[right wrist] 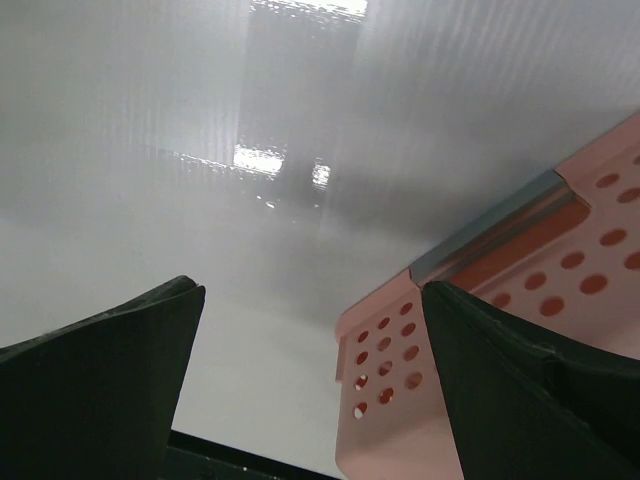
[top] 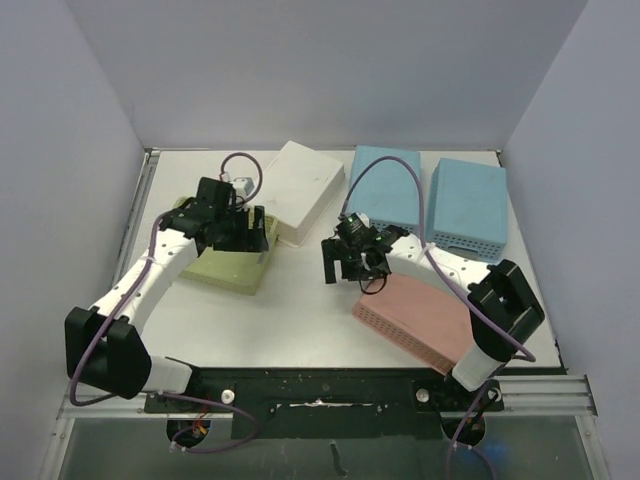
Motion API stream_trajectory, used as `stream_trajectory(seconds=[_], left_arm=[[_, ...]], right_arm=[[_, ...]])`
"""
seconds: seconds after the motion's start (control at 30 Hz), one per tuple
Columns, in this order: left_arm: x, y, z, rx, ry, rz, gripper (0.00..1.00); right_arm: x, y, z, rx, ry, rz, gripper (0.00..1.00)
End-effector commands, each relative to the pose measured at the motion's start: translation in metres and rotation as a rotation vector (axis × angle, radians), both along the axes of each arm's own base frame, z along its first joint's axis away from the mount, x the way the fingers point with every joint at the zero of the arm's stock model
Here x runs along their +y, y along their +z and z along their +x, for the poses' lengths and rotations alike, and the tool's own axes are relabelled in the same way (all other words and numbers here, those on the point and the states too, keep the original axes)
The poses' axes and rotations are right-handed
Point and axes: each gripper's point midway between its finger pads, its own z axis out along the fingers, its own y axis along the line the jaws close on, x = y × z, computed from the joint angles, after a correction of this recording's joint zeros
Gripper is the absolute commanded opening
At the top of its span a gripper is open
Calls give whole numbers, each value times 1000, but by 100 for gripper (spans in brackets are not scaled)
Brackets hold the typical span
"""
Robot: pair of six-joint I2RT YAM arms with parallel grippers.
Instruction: Turn the large container upside down
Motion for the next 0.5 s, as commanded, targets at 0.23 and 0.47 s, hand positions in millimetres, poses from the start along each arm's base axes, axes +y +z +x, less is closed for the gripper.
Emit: stream_trajectory(seconds=[0.23,0.47], left_arm=[[-30,-44,39,-78,-64,154,63],[-44,-51,36,-62,-77,158,19]], right_arm=[[-1,93,23,-219,-75,94,98],[-30,104,26,-245,-144,93,98]])
